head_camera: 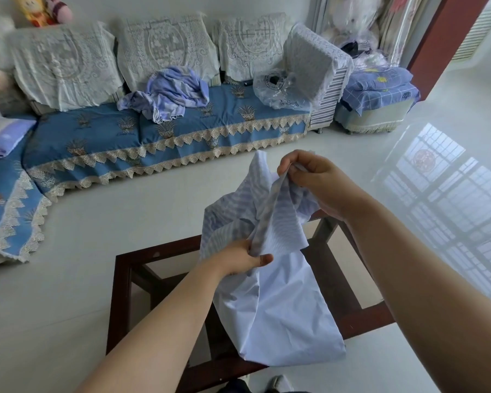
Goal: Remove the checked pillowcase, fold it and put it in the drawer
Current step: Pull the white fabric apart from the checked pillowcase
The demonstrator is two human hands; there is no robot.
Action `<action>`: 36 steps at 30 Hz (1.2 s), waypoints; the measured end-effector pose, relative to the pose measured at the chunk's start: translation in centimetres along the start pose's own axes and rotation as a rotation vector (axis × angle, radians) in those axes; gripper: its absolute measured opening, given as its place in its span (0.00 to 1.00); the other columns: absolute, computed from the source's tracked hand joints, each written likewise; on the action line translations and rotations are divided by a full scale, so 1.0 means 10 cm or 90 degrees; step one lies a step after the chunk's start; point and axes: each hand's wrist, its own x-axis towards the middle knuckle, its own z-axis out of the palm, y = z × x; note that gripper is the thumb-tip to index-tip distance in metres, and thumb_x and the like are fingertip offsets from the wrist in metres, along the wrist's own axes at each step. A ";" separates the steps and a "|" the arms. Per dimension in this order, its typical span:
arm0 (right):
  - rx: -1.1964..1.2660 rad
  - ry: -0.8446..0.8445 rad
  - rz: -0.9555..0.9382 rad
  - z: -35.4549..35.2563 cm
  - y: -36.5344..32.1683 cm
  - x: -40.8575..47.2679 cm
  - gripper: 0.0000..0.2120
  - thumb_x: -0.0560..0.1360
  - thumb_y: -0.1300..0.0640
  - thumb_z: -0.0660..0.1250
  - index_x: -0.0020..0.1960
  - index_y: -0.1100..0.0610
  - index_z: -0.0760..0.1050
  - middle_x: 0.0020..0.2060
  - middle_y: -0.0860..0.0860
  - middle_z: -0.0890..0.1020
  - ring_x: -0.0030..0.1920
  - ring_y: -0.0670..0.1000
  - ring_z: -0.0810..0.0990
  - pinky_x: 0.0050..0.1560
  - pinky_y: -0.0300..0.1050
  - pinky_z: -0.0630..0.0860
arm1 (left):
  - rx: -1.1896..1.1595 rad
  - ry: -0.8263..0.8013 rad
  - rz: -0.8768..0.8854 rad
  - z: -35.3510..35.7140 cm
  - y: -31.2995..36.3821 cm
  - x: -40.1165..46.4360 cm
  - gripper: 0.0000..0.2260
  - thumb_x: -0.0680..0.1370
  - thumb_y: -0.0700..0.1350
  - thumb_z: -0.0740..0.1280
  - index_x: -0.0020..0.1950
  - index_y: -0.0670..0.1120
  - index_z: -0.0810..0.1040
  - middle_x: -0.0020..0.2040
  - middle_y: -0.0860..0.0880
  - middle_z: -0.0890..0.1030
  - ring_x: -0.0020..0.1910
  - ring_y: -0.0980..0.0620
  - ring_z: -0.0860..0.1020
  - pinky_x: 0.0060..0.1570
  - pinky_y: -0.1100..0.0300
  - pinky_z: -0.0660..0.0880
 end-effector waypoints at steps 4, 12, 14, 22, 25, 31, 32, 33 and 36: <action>0.127 0.043 0.001 -0.08 -0.04 0.03 0.18 0.78 0.69 0.56 0.41 0.53 0.79 0.40 0.56 0.77 0.43 0.55 0.73 0.50 0.50 0.70 | -0.099 0.006 -0.063 0.04 -0.15 0.02 0.30 0.74 0.61 0.67 0.71 0.48 0.69 0.64 0.48 0.77 0.64 0.47 0.74 0.57 0.59 0.70; -0.456 0.095 0.135 -0.31 0.03 0.13 0.15 0.77 0.64 0.53 0.45 0.50 0.76 0.43 0.55 0.79 0.35 0.51 0.73 0.41 0.44 0.70 | -0.630 0.187 0.004 -0.03 -0.14 -0.03 0.01 0.74 0.38 0.70 0.45 0.42 0.81 0.44 0.45 0.84 0.47 0.45 0.81 0.54 0.49 0.76; -0.716 0.042 0.203 -0.33 0.00 0.12 0.13 0.78 0.54 0.54 0.52 0.49 0.77 0.52 0.53 0.81 0.46 0.53 0.76 0.51 0.47 0.71 | -0.589 0.215 0.012 -0.04 -0.06 -0.07 0.02 0.73 0.38 0.72 0.41 0.42 0.81 0.39 0.46 0.83 0.43 0.47 0.81 0.48 0.53 0.78; -0.912 -0.182 0.059 0.17 -0.03 -0.03 0.35 0.66 0.25 0.57 0.60 0.48 0.76 0.61 0.48 0.78 0.70 0.50 0.66 0.73 0.65 0.39 | -0.422 0.307 0.074 -0.01 0.26 -0.08 0.15 0.71 0.37 0.72 0.28 0.47 0.73 0.21 0.58 0.72 0.24 0.64 0.70 0.27 0.71 0.66; -0.927 -0.190 0.028 0.28 0.01 0.00 0.22 0.70 0.30 0.59 0.38 0.50 0.70 0.34 0.46 0.76 0.53 0.49 0.76 0.74 0.63 0.38 | -0.366 0.327 0.085 -0.02 0.33 -0.08 0.09 0.71 0.35 0.71 0.32 0.42 0.76 0.26 0.52 0.74 0.29 0.58 0.69 0.31 0.67 0.66; -0.854 -0.200 -0.048 0.32 0.09 0.00 0.08 0.79 0.49 0.59 0.44 0.49 0.74 0.33 0.44 0.71 0.43 0.51 0.76 0.54 0.43 0.70 | -0.544 0.168 0.134 -0.18 0.27 -0.19 0.16 0.73 0.33 0.71 0.60 0.37 0.77 0.54 0.38 0.82 0.52 0.47 0.80 0.56 0.57 0.75; -0.823 -0.205 -0.030 0.28 0.10 -0.03 0.06 0.80 0.50 0.59 0.46 0.47 0.73 0.32 0.43 0.70 0.42 0.51 0.73 0.42 0.38 0.67 | -0.574 0.126 0.148 -0.23 0.24 -0.22 0.19 0.73 0.33 0.70 0.63 0.38 0.74 0.55 0.39 0.81 0.53 0.47 0.80 0.57 0.56 0.75; -0.804 -0.227 -0.016 0.24 0.11 -0.06 0.06 0.80 0.51 0.59 0.44 0.47 0.71 0.31 0.41 0.68 0.40 0.50 0.70 0.37 0.37 0.64 | -0.594 0.099 0.156 -0.27 0.20 -0.24 0.19 0.73 0.33 0.69 0.64 0.40 0.73 0.55 0.41 0.81 0.53 0.48 0.80 0.56 0.56 0.76; -0.789 -0.286 0.036 0.19 0.16 -0.11 0.14 0.79 0.49 0.59 0.35 0.47 0.65 0.27 0.41 0.67 0.37 0.50 0.70 0.39 0.41 0.67 | -0.627 0.149 0.154 -0.36 0.15 -0.29 0.14 0.76 0.35 0.66 0.60 0.45 0.74 0.55 0.41 0.81 0.47 0.51 0.81 0.45 0.60 0.79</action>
